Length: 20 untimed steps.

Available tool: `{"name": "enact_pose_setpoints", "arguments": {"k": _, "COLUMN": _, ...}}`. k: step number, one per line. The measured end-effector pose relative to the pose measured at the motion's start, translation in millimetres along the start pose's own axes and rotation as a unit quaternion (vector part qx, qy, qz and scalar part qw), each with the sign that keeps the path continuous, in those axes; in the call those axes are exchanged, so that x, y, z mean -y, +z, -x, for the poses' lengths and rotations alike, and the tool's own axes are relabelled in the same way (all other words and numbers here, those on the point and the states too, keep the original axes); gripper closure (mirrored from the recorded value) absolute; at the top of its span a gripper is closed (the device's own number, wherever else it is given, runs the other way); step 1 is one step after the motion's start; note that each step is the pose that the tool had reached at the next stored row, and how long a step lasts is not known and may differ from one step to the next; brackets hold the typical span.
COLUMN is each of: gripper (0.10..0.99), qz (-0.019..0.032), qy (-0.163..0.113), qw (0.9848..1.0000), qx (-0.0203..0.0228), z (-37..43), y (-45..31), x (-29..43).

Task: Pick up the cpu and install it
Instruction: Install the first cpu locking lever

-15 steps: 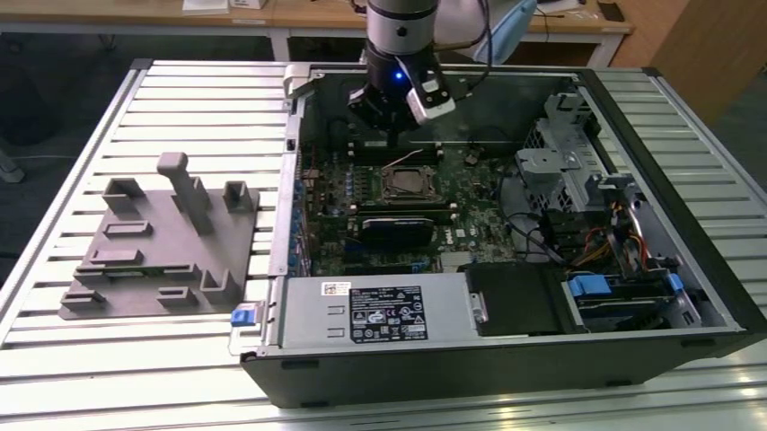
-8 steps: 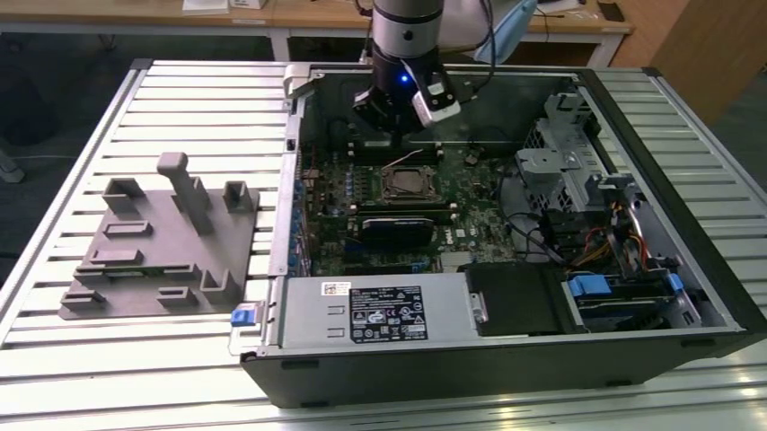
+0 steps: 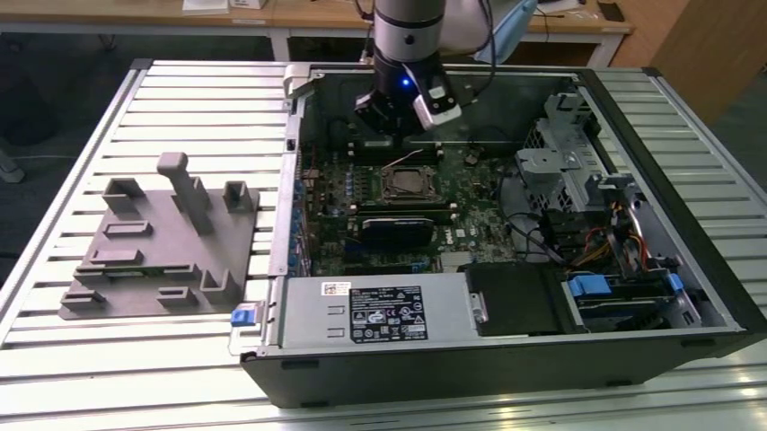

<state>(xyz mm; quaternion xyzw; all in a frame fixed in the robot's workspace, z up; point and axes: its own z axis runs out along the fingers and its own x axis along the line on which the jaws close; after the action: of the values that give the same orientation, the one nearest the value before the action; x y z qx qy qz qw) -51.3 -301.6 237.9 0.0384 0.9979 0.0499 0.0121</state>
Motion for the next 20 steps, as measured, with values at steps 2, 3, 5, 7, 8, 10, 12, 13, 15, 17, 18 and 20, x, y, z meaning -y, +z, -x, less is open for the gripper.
{"name": "enact_pose_setpoints", "arguments": {"k": 2, "gripper": 0.980, "qz": 0.0001, "qy": 0.000, "qw": 1.0000, "qx": 0.0000, "z": 1.2, "y": 0.4, "x": -0.1}}
{"name": "enact_pose_setpoints", "arguments": {"k": 3, "gripper": 0.980, "qz": 0.0001, "qy": 0.000, "qw": 1.0000, "qx": 0.0000, "z": 1.8, "y": 0.8, "x": -0.1}}
{"name": "enact_pose_setpoints", "arguments": {"k": 5, "gripper": 0.980, "qz": 0.0002, "qy": -0.001, "qw": 1.0000, "qx": 0.0000, "z": 3.2, "y": 2.0, "x": -0.2}}
{"name": "enact_pose_setpoints", "arguments": {"k": 7, "gripper": 0.980, "qz": 0.0001, "qy": -0.002, "qw": 1.0000, "qx": -0.0001, "z": 4.1, "y": 3.7, "x": -0.3}}
{"name": "enact_pose_setpoints", "arguments": {"k": 8, "gripper": 0.980, "qz": 0.0001, "qy": -0.002, "qw": 1.0000, "qx": -0.0001, "z": 4.6, "y": 4.5, "x": -0.5}}
{"name": "enact_pose_setpoints", "arguments": {"k": 10, "gripper": 0.980, "qz": 0.0000, "qy": -0.002, "qw": 1.0000, "qx": -0.0002, "z": 5.8, "y": 5.6, "x": -1.3}}
{"name": "enact_pose_setpoints", "arguments": {"k": 12, "gripper": 0.980, "qz": 0.0001, "qy": -0.002, "qw": 1.0000, "qx": -0.0001, "z": 7.0, "y": 6.7, "x": -2.2}}
{"name": "enact_pose_setpoints", "arguments": {"k": 13, "gripper": 0.980, "qz": 0.0000, "qy": -0.002, "qw": 1.0000, "qx": -0.0001, "z": 7.6, "y": 7.3, "x": -2.7}}
{"name": "enact_pose_setpoints", "arguments": {"k": 15, "gripper": 0.980, "qz": 0.0000, "qy": -0.002, "qw": 1.0000, "qx": -0.0001, "z": 8.3, "y": 8.8, "x": -4.2}}
{"name": "enact_pose_setpoints", "arguments": {"k": 17, "gripper": 0.980, "qz": -0.0001, "qy": -0.002, "qw": 1.0000, "qx": -0.0002, "z": 9.0, "y": 10.5, "x": -6.1}}
{"name": "enact_pose_setpoints", "arguments": {"k": 18, "gripper": 0.980, "qz": 0.0000, "qy": -0.002, "qw": 1.0000, "qx": -0.0001, "z": 9.2, "y": 11.3, "x": -7.1}}
{"name": "enact_pose_setpoints", "arguments": {"k": 20, "gripper": 0.980, "qz": 0.0000, "qy": -0.002, "qw": 1.0000, "qx": -0.0001, "z": 10.1, "y": 12.8, "x": -8.9}}
